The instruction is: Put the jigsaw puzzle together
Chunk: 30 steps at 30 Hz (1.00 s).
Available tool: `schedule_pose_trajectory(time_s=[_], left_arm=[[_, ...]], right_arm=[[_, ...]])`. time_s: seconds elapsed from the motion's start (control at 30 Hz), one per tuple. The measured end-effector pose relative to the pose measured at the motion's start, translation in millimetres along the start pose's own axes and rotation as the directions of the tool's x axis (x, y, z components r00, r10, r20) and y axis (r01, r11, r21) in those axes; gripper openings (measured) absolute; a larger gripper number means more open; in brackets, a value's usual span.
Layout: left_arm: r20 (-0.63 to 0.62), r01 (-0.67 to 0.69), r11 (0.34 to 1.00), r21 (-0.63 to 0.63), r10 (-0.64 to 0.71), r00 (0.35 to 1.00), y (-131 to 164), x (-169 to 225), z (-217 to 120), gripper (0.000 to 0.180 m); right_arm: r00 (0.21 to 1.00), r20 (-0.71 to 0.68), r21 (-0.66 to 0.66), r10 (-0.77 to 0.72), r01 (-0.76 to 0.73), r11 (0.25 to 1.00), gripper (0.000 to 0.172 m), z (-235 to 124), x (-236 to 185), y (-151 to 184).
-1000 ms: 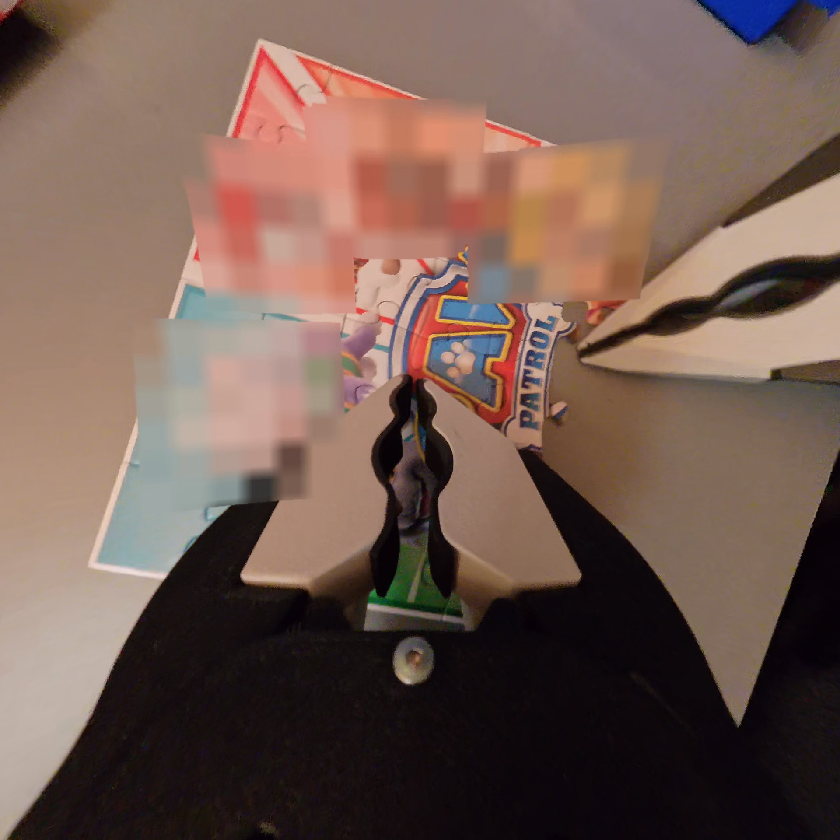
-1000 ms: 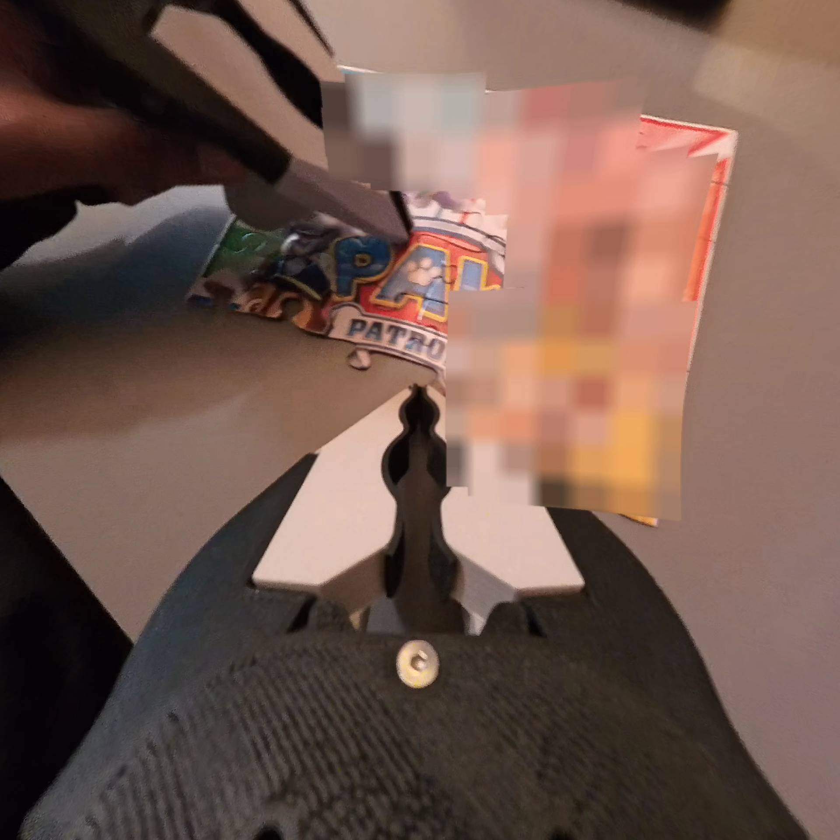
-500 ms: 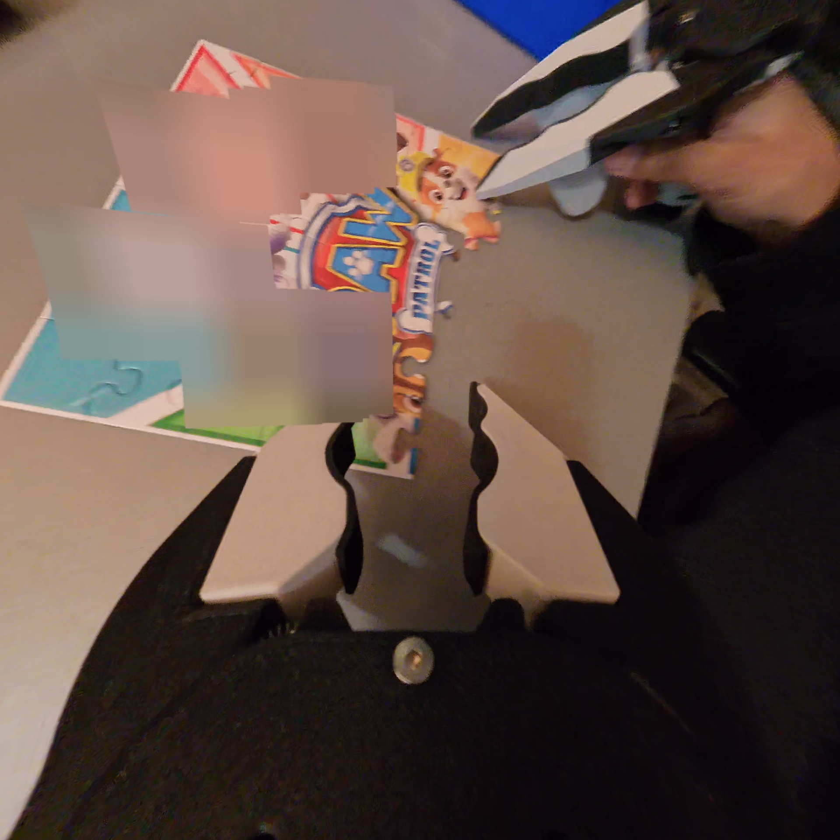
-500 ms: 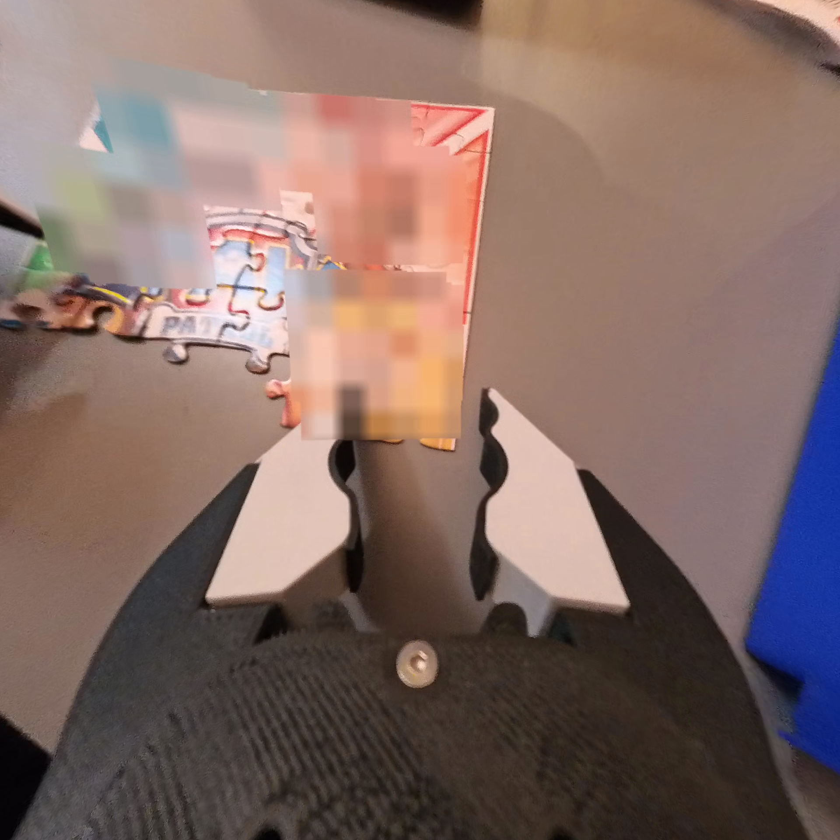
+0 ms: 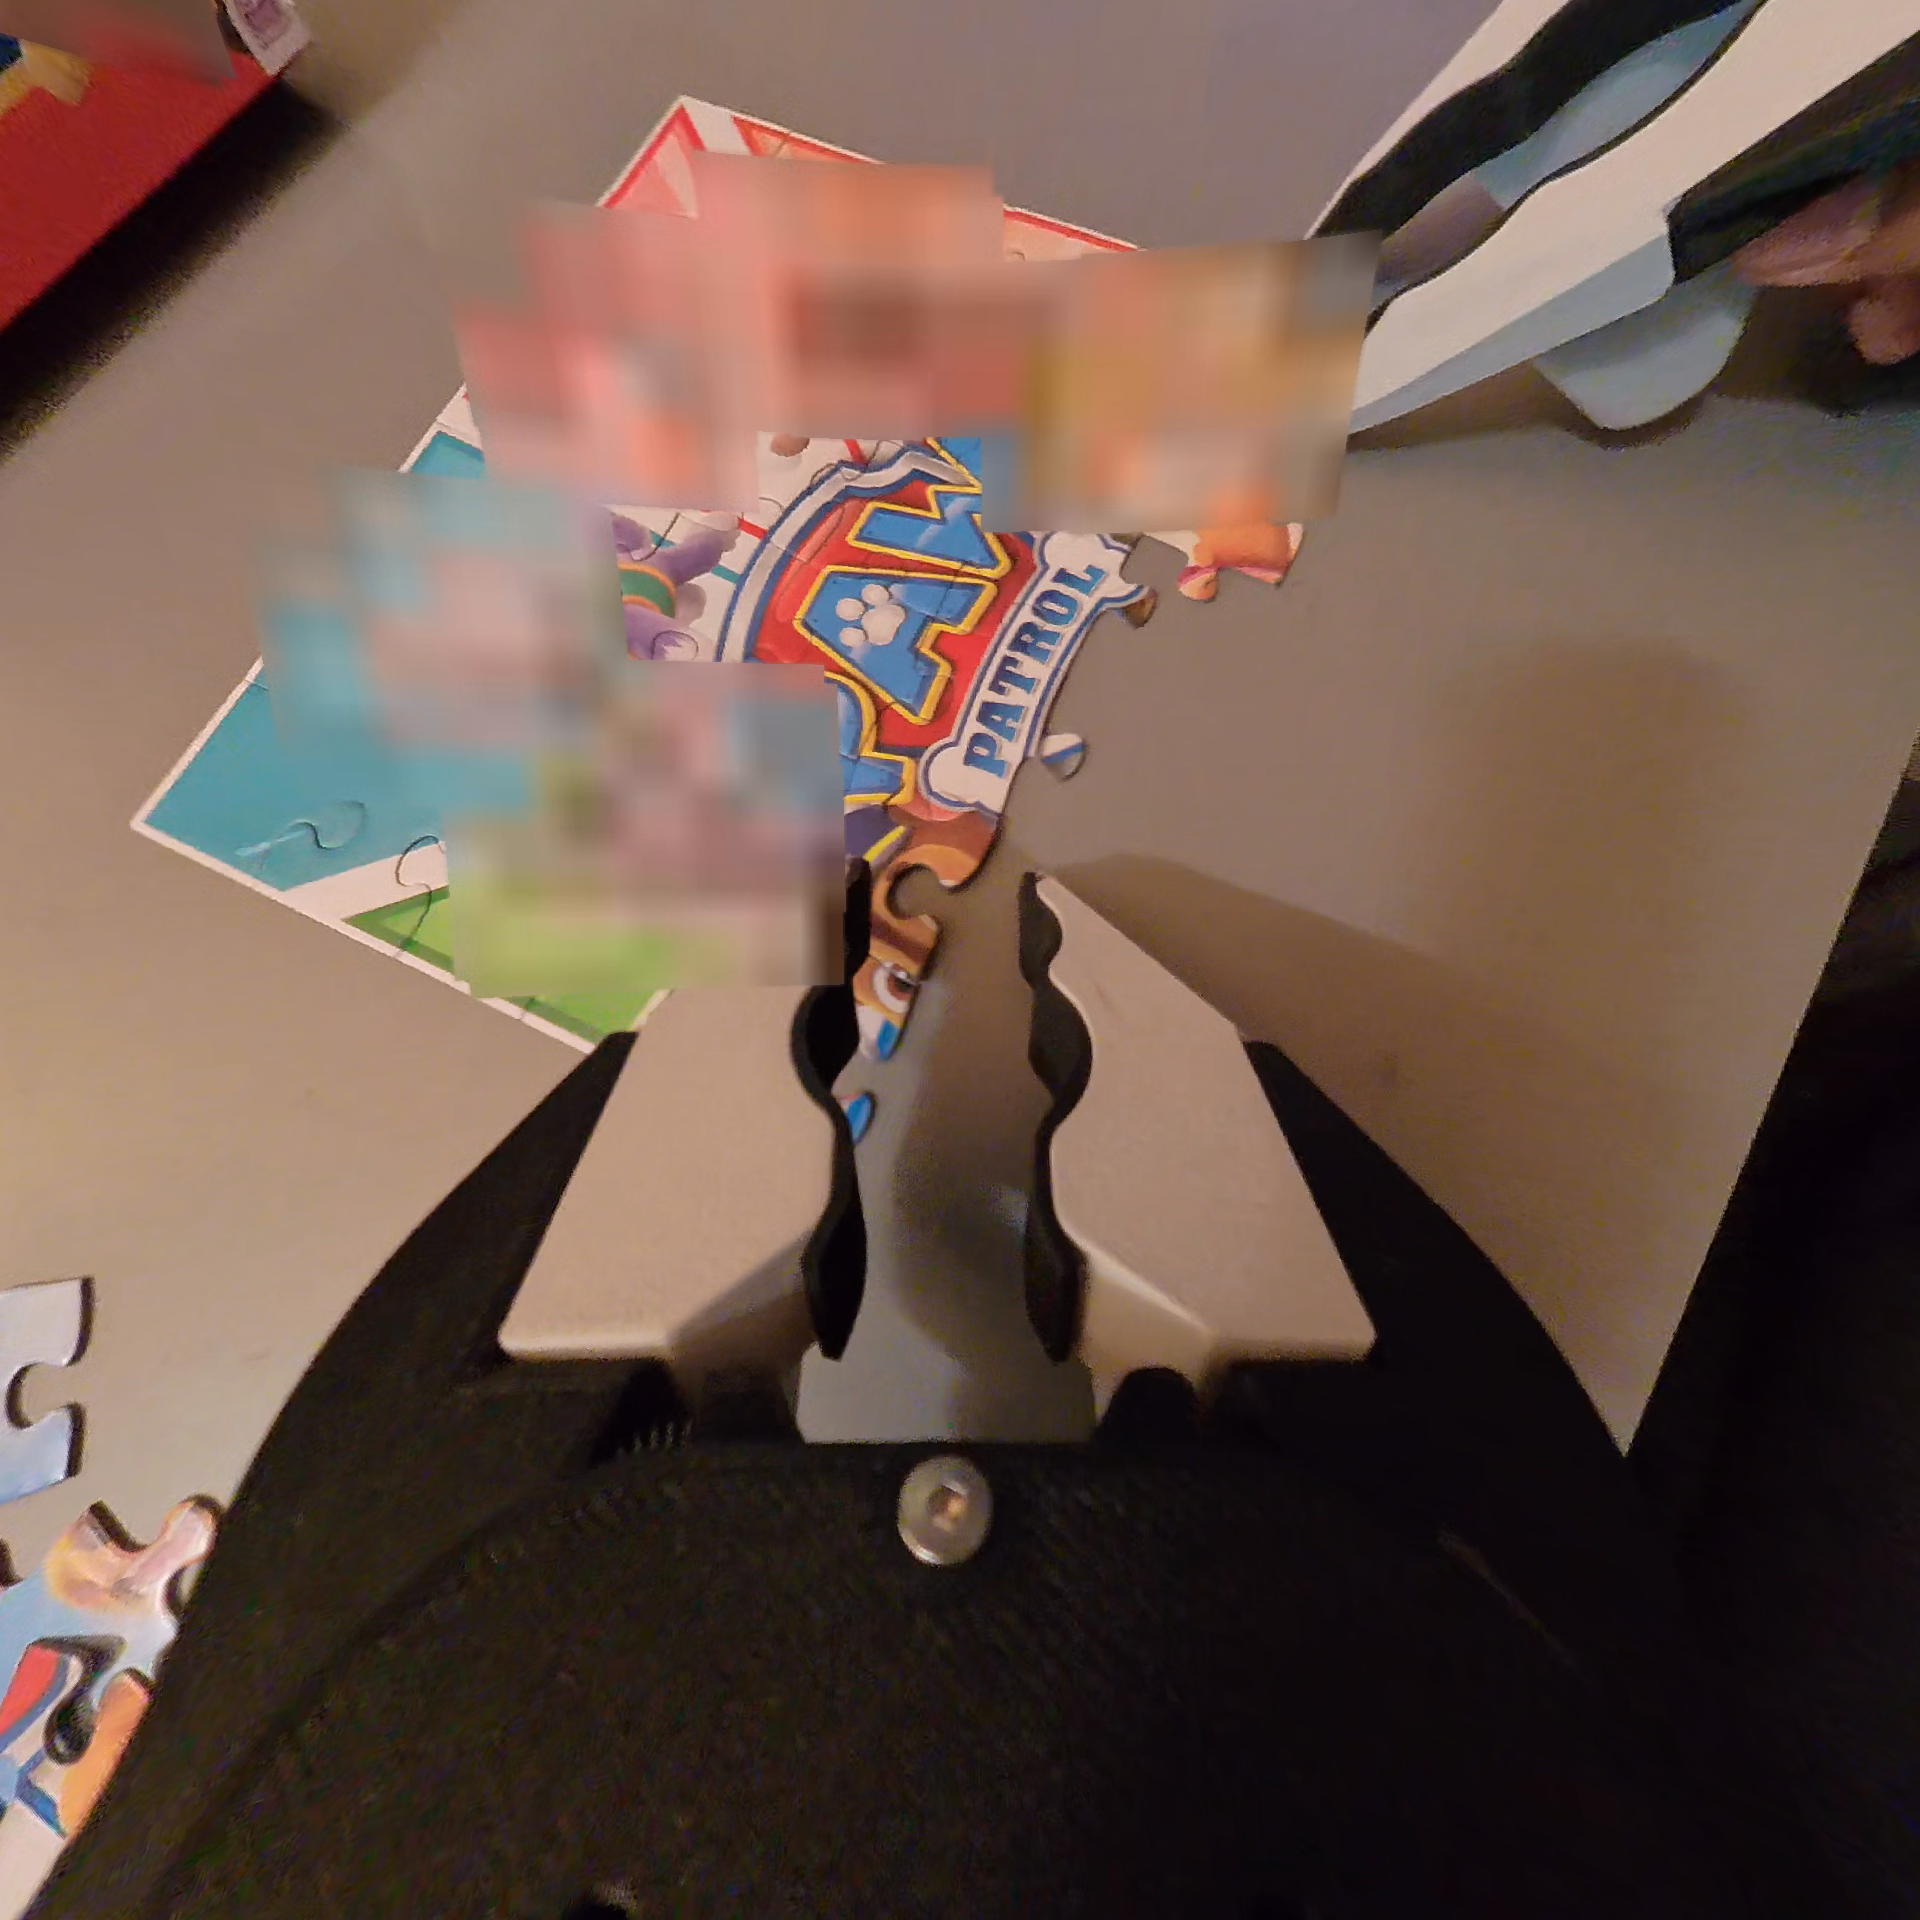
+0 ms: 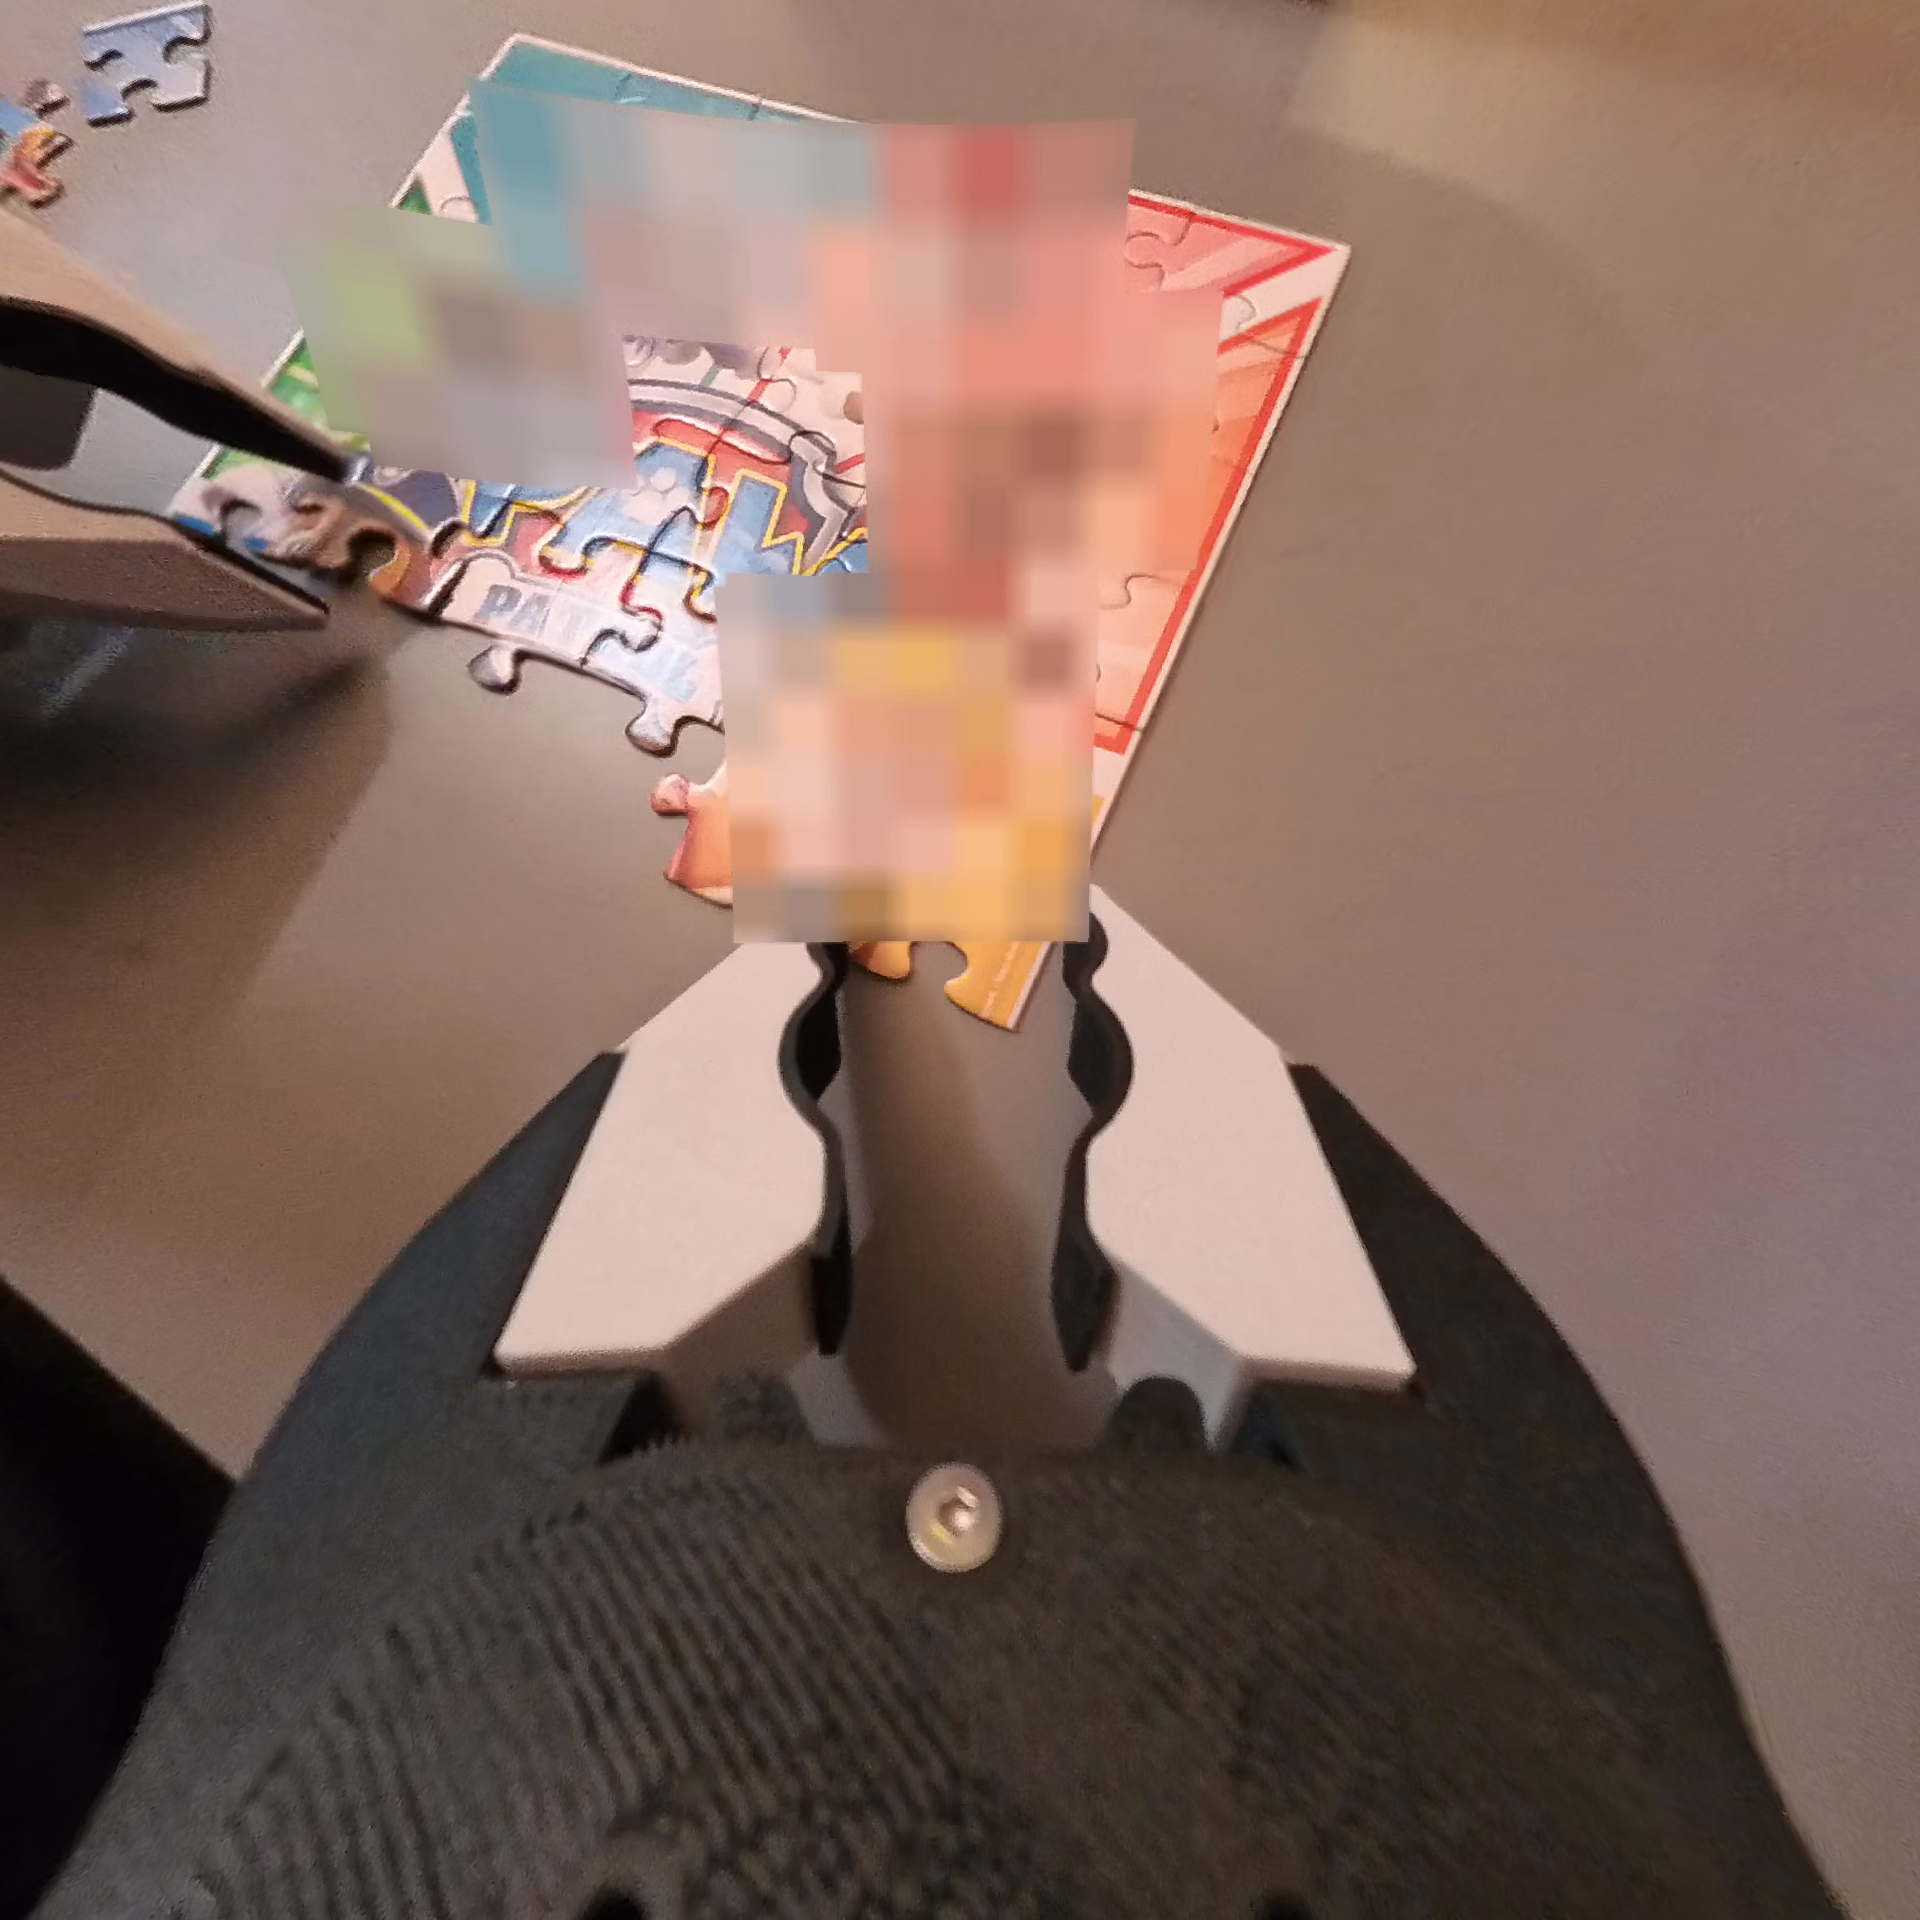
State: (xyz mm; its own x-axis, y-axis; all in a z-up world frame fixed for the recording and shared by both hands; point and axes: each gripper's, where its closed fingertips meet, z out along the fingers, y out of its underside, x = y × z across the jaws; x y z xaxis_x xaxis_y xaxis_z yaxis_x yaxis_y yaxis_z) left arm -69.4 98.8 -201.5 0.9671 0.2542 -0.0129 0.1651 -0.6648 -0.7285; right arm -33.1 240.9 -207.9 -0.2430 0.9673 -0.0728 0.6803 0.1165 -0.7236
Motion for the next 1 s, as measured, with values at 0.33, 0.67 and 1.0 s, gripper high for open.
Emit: schedule_pose_trajectory(time_s=[0.33,0.67,1.0], left_arm=[[-0.026,0.109,0.994,-0.026,-0.109,0.994,11,-5,1,0.035],[-0.12,0.089,0.995,0.041,-0.084,0.989,-11,19,5,0.044],[-0.144,-0.011,1.0,0.007,0.012,0.989,-16,45,21,0.037]], right_arm=[[0.998,0.063,-0.014,0.021,-0.02,1.0,0.04,-2,-17,1],[0.979,0.196,-0.022,0.048,-0.045,0.999,0.036,0,-43,0],[0.967,0.252,0.008,0.037,-0.041,0.999,0.035,-1,-52,-1]])
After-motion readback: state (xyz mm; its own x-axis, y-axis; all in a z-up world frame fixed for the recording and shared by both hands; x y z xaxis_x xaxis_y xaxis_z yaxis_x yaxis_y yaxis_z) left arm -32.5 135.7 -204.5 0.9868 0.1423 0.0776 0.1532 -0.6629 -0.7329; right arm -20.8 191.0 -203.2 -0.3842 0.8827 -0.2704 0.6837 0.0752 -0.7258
